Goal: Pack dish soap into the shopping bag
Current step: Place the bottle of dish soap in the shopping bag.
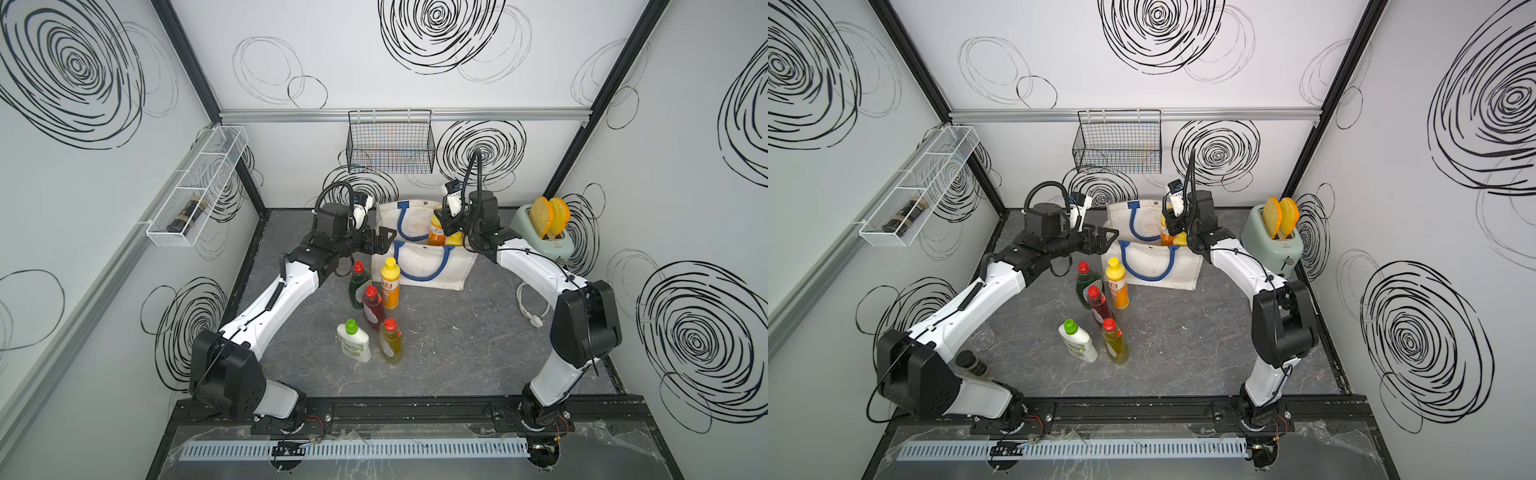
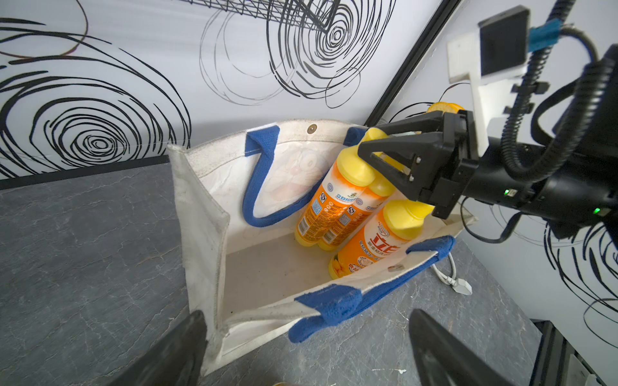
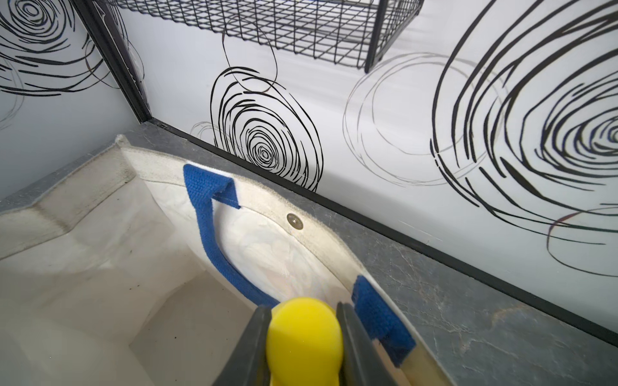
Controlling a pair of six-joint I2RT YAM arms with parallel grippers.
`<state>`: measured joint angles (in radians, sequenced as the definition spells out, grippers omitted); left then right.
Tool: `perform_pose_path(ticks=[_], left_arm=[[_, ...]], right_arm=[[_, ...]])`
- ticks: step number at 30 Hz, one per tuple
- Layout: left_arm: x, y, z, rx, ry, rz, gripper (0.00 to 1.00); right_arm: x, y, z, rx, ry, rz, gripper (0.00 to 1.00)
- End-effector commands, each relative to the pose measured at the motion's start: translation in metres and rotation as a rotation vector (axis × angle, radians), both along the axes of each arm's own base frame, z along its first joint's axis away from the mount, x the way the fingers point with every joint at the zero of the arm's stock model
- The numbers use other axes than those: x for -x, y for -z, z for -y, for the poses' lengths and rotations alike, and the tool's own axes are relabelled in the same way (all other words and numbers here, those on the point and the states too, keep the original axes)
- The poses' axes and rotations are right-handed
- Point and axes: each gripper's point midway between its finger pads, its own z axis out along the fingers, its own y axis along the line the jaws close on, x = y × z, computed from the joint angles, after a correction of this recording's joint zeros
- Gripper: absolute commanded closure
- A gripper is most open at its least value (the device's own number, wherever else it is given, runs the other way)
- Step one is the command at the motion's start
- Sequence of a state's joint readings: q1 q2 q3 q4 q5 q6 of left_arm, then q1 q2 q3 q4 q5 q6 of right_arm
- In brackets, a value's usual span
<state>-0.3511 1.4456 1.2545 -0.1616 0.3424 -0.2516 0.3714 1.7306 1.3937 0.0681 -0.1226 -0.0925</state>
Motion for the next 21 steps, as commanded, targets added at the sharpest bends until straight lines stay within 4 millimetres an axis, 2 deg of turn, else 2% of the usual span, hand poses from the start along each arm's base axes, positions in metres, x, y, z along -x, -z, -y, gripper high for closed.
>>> perform_pose_path(ticks=[1, 10, 16, 21], left_arm=[[-0.003, -0.007, -0.003, 0.009, -0.002, 0.036, 0.04], [-0.004, -0.004, -0.003, 0.005, -0.003, 0.029, 0.04], [-0.005, -0.003, -0.003, -0.001, -0.007, 0.028, 0.04], [-0.004, -0.002, -0.002, -0.003, -0.004, 0.029, 0.04]], right_arm=[[-0.008, -0.033, 0.006, -0.018, 0.032, 0.121, 1.0], [-0.01, -0.019, 0.009, 0.006, 0.045, 0.084, 1.0], [-0.006, -0.015, 0.01, 0.008, 0.051, 0.073, 0.8], [-0.004, -0.015, 0.009, 0.008, 0.048, 0.068, 0.72]])
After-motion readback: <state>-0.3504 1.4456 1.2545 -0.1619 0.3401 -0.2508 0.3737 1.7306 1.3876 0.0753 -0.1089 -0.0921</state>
